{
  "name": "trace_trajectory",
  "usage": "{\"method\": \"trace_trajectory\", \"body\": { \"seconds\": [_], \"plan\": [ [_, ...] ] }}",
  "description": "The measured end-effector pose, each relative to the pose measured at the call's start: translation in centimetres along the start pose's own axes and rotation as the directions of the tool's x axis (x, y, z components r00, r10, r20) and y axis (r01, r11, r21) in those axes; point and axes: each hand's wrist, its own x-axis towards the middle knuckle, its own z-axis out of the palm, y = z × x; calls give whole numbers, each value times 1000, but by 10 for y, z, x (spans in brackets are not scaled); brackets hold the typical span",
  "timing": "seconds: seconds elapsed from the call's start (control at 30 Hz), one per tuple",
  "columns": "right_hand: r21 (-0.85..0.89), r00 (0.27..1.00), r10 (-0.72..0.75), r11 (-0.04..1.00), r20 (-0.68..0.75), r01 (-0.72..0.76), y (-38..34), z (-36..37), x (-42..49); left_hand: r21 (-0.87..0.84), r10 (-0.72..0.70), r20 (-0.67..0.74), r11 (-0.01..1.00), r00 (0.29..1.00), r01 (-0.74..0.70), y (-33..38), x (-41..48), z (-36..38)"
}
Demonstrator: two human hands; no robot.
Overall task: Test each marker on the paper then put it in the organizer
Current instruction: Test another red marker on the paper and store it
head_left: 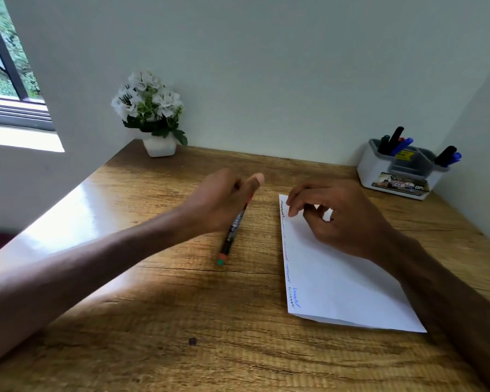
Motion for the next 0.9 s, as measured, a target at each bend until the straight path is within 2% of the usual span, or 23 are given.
{"method": "trace_trajectory", "body": {
  "seconds": [0.1,0.17,0.23,0.33,0.4,0.43,0.53,0.63,0.7,0.77,0.9],
  "plan": [
    [85,995,85,993,-54,-81,-5,0,0,-348,-72,91,932,993,99,-1,4,-7],
    [221,976,210,956,-55,-193,-9,0,1,-488,-105,141,858,984,161,-3,5,-10],
    [378,950,313,878,10,-293,-14,-1,3,-558,-79,183,812,980,169,-2,5,-10],
    [526,936,319,777,147,-347,-22,-4,5,-585,0,188,803,982,112,4,-1,-6],
    [564,927,284,736,243,-374,-24,-4,5,-574,28,151,816,988,65,7,-6,-1],
    [545,930,260,755,261,-364,-23,-5,5,-557,43,125,830,991,34,8,-9,1],
    [415,959,186,871,212,-261,-19,-7,4,-463,109,34,883,993,-81,10,-13,6],
    [257,982,131,953,134,-162,-17,-7,6,-285,191,-61,937,980,-201,10,-14,8],
    [163,982,145,973,119,-163,-17,-5,6,-164,262,-97,947,960,-275,9,-14,9],
    [143,980,156,975,119,-173,-17,-4,4,-99,297,-102,947,949,-307,8,-14,9],
    [92,980,184,977,75,-191,-19,-6,3,-93,326,-124,936,937,-338,5,-12,8]
  ]
}}
